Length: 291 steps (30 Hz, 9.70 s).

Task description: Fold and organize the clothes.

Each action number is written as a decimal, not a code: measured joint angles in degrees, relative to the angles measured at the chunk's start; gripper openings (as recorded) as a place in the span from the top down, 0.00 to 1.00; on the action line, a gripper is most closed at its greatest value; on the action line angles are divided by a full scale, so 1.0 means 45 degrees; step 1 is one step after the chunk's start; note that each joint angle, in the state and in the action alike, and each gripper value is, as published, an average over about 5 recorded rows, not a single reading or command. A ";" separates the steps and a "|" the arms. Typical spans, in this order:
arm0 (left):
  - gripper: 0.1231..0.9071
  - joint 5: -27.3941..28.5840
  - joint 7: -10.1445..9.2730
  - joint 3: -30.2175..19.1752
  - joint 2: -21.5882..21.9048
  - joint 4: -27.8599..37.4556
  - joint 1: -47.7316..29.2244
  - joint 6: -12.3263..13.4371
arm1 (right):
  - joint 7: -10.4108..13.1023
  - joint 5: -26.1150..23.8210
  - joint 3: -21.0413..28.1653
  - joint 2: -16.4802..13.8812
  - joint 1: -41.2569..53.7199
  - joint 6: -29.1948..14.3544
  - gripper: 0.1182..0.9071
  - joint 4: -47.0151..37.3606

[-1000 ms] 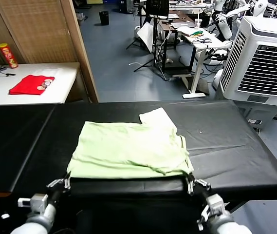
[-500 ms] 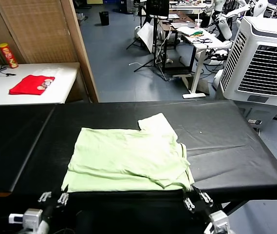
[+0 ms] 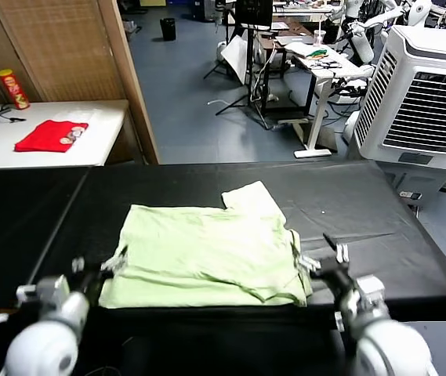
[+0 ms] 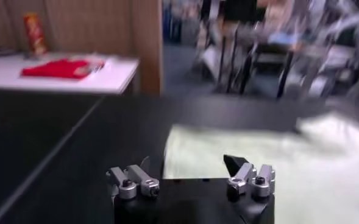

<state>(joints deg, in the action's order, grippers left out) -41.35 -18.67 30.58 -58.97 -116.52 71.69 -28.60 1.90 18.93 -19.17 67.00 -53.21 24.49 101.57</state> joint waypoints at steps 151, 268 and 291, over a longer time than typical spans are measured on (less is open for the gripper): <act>0.14 0.0343 0.1814 0.0763 -0.0612 0.0768 0.1380 -0.0432 | 0.0095 0.0490 0.0171 -0.0064 -0.2142 0.1090 0.16 0.0698; 0.95 0.0638 0.0019 -0.2514 -0.3788 -0.1432 0.0686 -0.1215 | -0.0198 -0.1331 -0.1611 0.2520 -0.7576 -0.0963 0.14 0.5962; 0.22 -0.0394 0.0686 -0.2437 -0.4982 -0.1444 0.0590 -0.0029 | -0.0656 -0.0912 0.0118 0.2146 -0.5734 -0.0105 0.14 0.4569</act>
<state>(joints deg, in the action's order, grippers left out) -43.12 -15.58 19.62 -81.39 -123.01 74.34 -28.73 -1.05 14.83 -18.64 76.66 -79.01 24.02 122.13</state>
